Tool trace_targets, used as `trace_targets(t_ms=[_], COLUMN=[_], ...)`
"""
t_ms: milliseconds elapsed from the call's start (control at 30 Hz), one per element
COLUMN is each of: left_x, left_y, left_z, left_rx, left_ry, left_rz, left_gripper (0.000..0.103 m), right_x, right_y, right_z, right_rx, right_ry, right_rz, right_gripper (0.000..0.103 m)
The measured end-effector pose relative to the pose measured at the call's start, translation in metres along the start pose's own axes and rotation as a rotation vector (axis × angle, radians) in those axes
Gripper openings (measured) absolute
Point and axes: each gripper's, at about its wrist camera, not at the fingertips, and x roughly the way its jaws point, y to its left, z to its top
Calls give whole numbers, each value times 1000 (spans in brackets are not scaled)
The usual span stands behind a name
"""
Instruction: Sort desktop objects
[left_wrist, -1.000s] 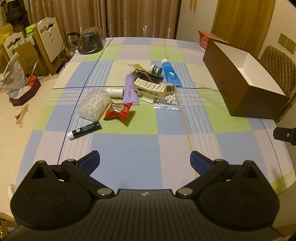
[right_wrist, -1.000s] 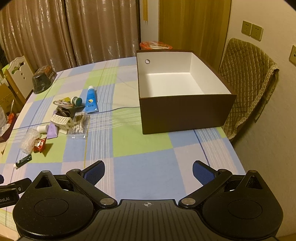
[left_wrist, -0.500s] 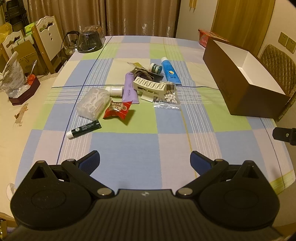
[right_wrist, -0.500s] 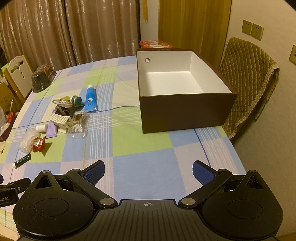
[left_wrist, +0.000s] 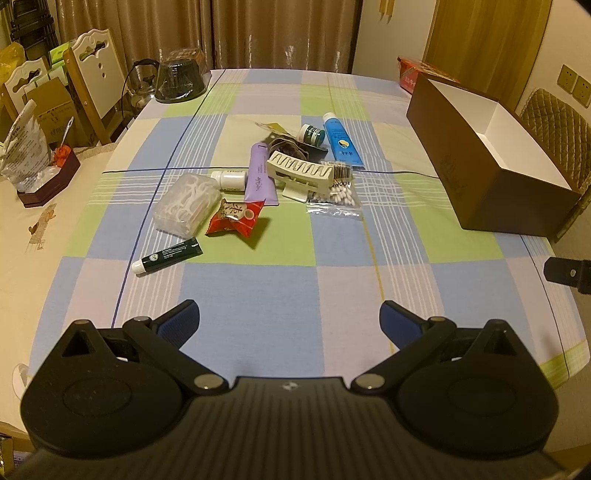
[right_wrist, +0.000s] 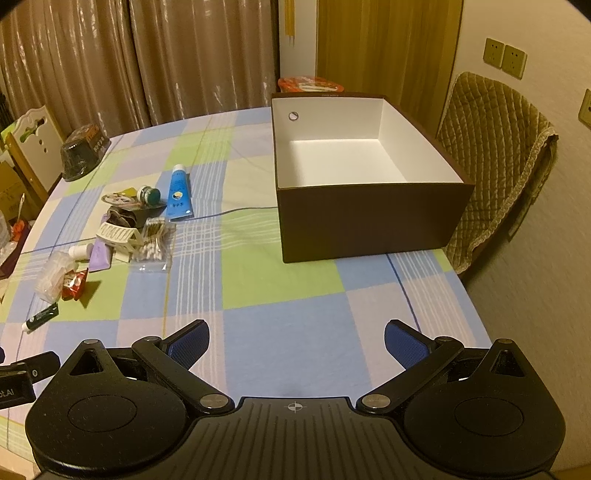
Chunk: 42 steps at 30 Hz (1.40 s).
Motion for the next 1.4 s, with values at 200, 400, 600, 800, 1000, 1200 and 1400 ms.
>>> trace_targets(t_ms=[200,400,600,800,1000,1200,1400], left_x=[1,3,6,8,11,10,7], left_y=[2,2,-1,-3,0,5,12], left_z=[0,0,0,1,2,1,0], left_rx=[-11,-13,-8,-10,-32,-77,-140], left_ry=[2,9,16,21,26,29,23], left_rz=[-1,-1,1,8,33,70,108], left_gripper=[102,102,102,102,102,102,102], right_x=[2,5,8,13,22,33,43], right_y=[3,1,-1,-4,-5,-5,-6], right_z=[0,0,0,2,5,10,15], right_rx=[-14,-11,-5,-4,-24,-57,-101], right_ry=[9,16,26,36,49,58,60], right_rz=[-10,-11,-10,-3,20,57,103], right_gripper=[103,103,103,103,103,103,103])
